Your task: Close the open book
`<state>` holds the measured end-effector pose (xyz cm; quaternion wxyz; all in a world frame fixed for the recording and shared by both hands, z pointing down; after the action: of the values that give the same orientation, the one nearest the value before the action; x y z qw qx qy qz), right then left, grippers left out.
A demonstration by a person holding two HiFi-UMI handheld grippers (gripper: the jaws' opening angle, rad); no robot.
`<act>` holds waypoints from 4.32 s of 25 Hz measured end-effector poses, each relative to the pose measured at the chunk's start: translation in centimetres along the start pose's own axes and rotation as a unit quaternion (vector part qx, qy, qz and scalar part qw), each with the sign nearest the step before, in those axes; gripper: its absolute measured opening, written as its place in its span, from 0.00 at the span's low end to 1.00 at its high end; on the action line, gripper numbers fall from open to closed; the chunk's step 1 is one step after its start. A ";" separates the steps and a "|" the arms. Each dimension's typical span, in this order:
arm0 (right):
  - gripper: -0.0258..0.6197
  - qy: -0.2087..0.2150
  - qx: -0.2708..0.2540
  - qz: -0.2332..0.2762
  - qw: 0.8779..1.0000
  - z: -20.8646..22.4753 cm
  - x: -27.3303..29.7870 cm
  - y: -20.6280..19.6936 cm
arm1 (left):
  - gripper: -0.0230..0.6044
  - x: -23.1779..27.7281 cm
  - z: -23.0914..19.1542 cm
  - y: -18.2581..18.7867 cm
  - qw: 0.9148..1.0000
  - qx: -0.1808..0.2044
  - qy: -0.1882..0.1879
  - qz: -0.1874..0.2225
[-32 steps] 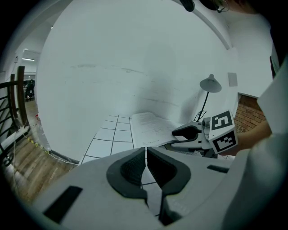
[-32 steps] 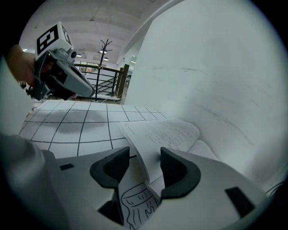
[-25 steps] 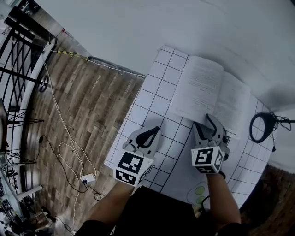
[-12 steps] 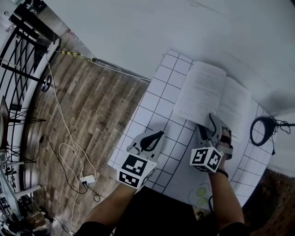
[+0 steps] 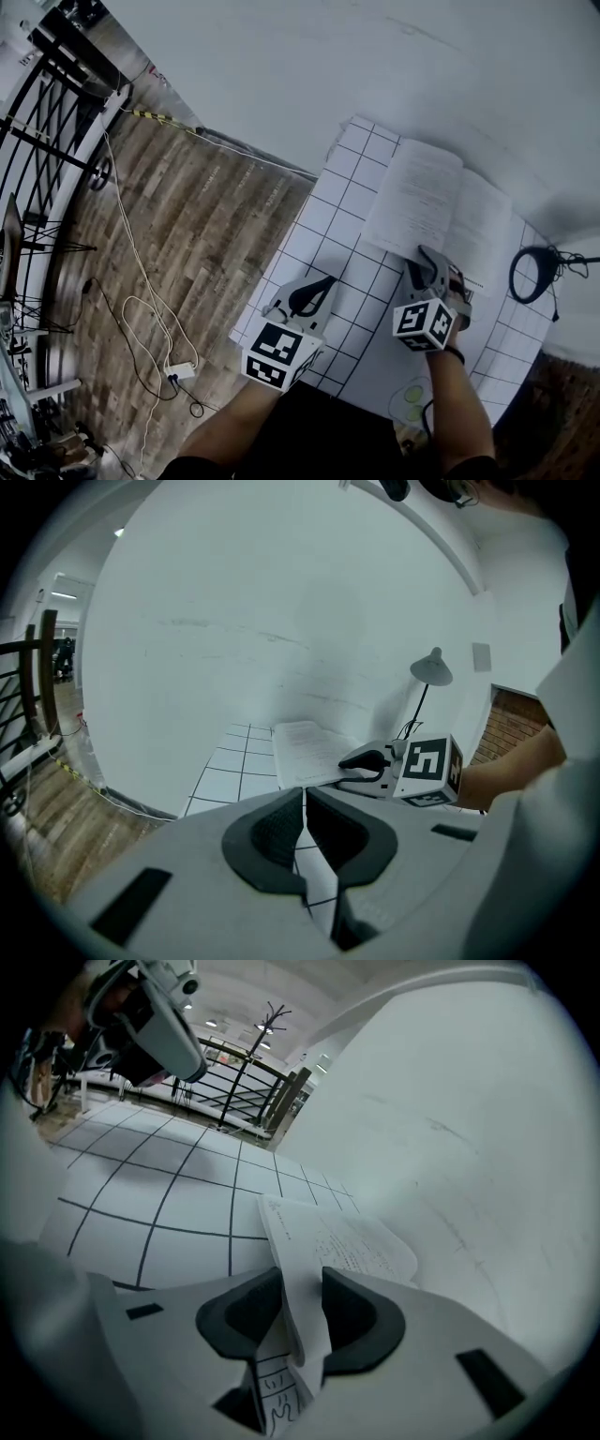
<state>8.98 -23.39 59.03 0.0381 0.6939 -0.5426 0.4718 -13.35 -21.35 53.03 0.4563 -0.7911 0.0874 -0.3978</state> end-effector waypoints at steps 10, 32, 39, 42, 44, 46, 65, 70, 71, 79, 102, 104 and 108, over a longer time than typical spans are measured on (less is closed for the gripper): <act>0.22 0.041 0.188 0.012 0.981 2.1 -2.3 -0.6 | 0.07 -1.8 0.7 0.8 1.000 -0.012 -0.022 0.005; 0.22 0.087 0.239 0.070 0.965 4.8 -4.9 -4.7 | 0.29 11.2 4.5 2.8 0.992 0.028 -0.094 -0.081; 0.23 0.100 0.240 0.092 0.961 5.1 -5.1 -5.5 | 0.29 13.3 4.6 1.9 0.986 0.068 -0.101 -0.118; 0.23 0.100 0.242 0.094 0.960 5.3 -5.2 -5.8 | 0.29 13.9 4.4 1.7 0.985 0.076 -0.096 -0.122; 0.23 0.100 0.247 0.094 0.959 5.4 -5.2 -5.9 | 0.29 14.1 4.5 1.9 0.985 0.082 -0.096 -0.119; 0.23 0.103 0.253 0.094 0.957 5.4 -5.3 -6.2 | 0.29 14.2 4.9 2.1 0.985 0.090 -0.098 -0.113; 0.20 0.094 0.297 0.127 0.942 6.5 -8.7 -8.5 | 0.28 16.0 8.6 2.2 0.974 0.145 -0.127 -0.122; 0.21 0.094 0.305 0.127 0.939 7.2 -8.9 -9.2 | 0.28 16.0 9.7 2.7 0.971 0.156 -0.136 -0.118; 0.21 0.094 0.307 0.129 0.938 7.4 -9.0 -9.2 | 0.27 16.0 9.9 2.8 0.971 0.156 -0.136 -0.117; 0.25 0.094 0.317 0.145 0.933 8.8 -9.9 -9.2 | 0.27 15.5 11.7 4.9 0.969 0.171 -0.134 -0.121; 0.31 0.133 0.336 0.128 0.923 8.0 -7.7 -12.2 | 0.27 13.8 14.9 8.5 0.972 0.134 -0.163 -0.101; 0.31 0.136 0.335 0.129 0.923 7.9 -7.2 -12.1 | 0.27 12.8 14.8 9.2 0.976 0.116 -0.169 -0.078; 0.31 0.125 0.356 0.128 0.917 8.3 -6.4 -12.1 | 0.27 10.5 15.0 10.5 0.980 0.102 -0.169 -0.040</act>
<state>23.85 -18.50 55.58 -0.2044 0.5218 -0.4140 0.7174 6.66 -22.82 46.47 0.5263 -0.7992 -0.0637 -0.2832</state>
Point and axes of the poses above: the fingertips, and each gripper's own axes: x forward along the fingers, z to its right, y out of its top, the point moved 9 cm from there along -x, backward along the fingers, and after that the axes turned 3 degrees about -z, right-handed, at the moved point
